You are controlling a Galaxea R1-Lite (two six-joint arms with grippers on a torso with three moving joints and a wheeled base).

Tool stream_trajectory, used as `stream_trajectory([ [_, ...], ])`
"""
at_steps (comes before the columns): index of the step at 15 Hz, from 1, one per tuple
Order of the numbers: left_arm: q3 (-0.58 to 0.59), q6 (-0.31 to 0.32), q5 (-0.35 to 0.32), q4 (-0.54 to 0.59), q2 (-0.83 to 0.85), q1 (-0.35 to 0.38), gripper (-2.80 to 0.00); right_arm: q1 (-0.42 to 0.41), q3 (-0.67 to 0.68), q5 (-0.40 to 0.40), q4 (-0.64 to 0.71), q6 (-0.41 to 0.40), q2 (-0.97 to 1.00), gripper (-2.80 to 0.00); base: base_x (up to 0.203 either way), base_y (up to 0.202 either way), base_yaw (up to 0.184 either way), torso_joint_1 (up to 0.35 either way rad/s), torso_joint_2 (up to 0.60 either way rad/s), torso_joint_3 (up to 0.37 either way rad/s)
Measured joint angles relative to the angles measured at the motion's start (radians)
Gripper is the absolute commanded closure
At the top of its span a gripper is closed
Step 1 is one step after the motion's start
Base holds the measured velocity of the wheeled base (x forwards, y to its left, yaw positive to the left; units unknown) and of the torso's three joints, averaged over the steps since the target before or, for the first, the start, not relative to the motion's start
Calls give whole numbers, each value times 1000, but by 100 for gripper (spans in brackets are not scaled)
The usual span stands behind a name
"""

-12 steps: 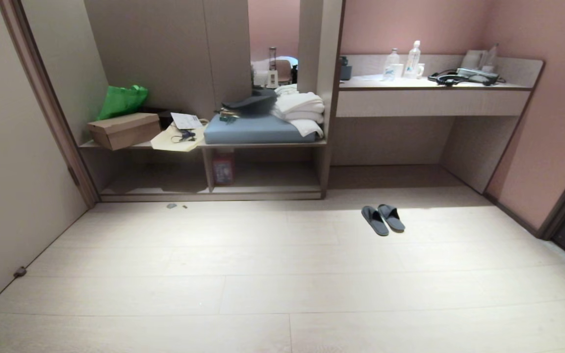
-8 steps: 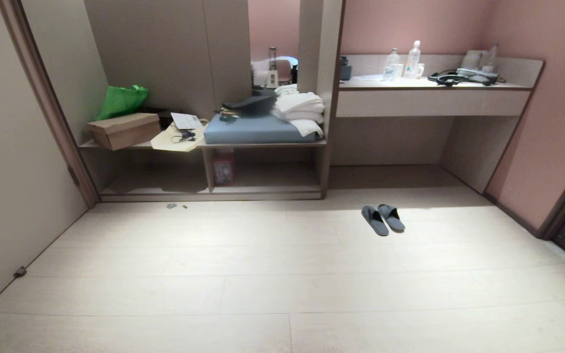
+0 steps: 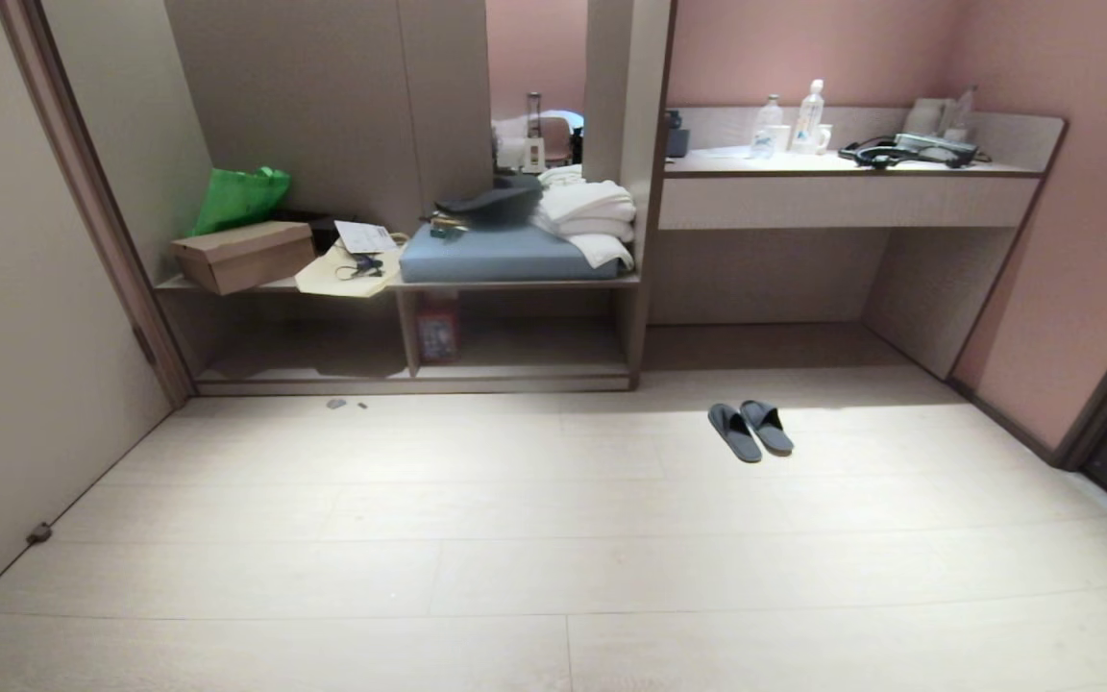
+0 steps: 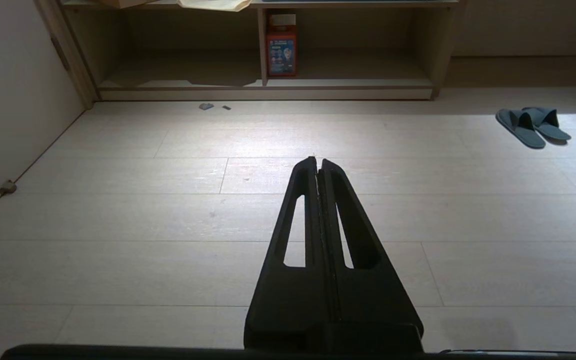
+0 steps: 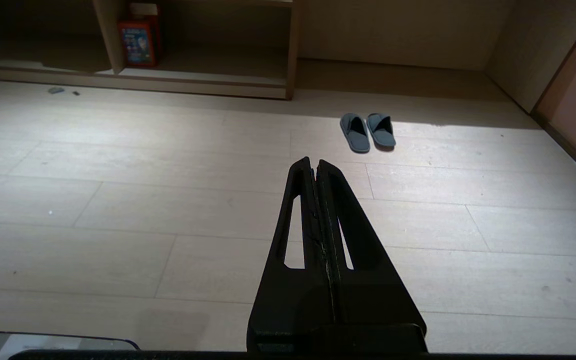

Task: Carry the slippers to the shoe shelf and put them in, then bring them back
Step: Pick up the slippers on the floor

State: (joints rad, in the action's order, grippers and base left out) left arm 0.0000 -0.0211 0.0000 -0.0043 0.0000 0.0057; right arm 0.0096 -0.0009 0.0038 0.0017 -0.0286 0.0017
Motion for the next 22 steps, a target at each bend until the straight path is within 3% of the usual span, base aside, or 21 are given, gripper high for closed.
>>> stream_trajectory([
  [8, 0, -4, 0, 0, 0, 0, 0, -1, 0, 0, 0, 3, 0, 0, 8, 0, 1, 0, 0, 1],
  [22, 0, -4, 0, 0, 0, 0, 0, -1, 0, 0, 0, 0, 0, 0, 195, 0, 0, 2, 3, 2],
])
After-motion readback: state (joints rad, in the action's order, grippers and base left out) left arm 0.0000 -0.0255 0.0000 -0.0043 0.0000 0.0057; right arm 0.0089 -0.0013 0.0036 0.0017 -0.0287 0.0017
